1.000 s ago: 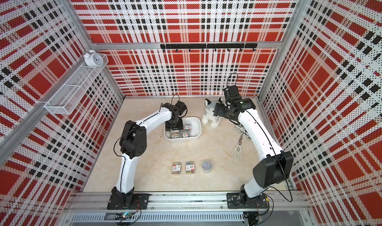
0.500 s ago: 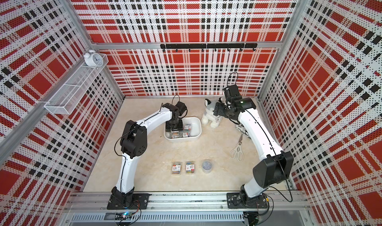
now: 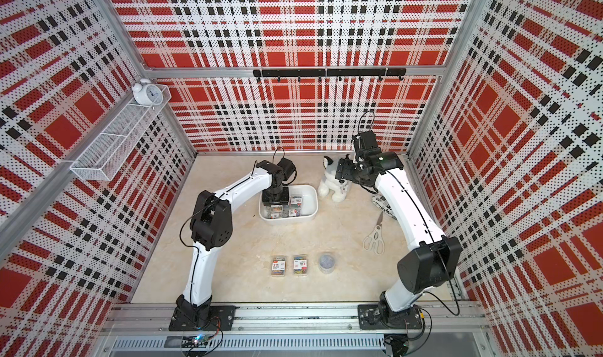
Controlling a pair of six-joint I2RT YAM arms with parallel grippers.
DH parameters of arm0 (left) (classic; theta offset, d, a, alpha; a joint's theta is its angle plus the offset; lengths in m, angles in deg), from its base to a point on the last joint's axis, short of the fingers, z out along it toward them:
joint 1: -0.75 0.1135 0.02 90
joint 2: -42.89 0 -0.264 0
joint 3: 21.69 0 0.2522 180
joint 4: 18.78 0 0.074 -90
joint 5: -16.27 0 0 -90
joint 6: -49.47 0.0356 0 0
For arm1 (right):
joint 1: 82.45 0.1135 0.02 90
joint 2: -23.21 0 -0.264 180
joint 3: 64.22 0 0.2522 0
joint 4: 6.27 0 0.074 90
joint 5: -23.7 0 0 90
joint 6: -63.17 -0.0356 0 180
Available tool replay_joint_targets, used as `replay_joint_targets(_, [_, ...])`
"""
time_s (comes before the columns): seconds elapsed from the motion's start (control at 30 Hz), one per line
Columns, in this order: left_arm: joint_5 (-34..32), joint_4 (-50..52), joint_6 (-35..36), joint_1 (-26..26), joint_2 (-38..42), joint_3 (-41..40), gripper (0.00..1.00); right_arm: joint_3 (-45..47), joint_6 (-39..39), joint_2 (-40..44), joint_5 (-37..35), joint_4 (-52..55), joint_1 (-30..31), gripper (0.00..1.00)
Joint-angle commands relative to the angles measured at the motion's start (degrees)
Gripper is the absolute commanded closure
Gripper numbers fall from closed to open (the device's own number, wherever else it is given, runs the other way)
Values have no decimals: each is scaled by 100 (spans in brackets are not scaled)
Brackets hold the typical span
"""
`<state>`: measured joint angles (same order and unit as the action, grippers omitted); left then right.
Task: Take the paper clips out of the storage box
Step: Pick up the boxed paper clips from the storage box, then place the boxed paper clips at the center of the board.
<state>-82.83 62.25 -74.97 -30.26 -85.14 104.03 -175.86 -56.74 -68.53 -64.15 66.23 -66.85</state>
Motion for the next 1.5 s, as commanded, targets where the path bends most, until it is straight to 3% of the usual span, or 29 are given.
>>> replay_joint_targets(0.0, [-83,187,51,-79,133,253,54,-172,-41,-66,-7,-50,-57,14])
replay_joint_targets(0.3, [-218,766,26,-243,358,870,54,-263,-37,-123,0,-47,-57,13])
replay_joint_targets(0.57, [-423,921,-2,-338,817,647,55,-307,-35,-185,-66,-15,-57,13])
replay_joint_targets(0.97, [-716,827,-611,-898,2776,-1300,54,-456,-16,-314,-131,52,-57,14])
replay_joint_targets(1.47, [-62,145,-1836,-1597,4742,-4342,53,-419,-10,-379,-189,85,-57,13])
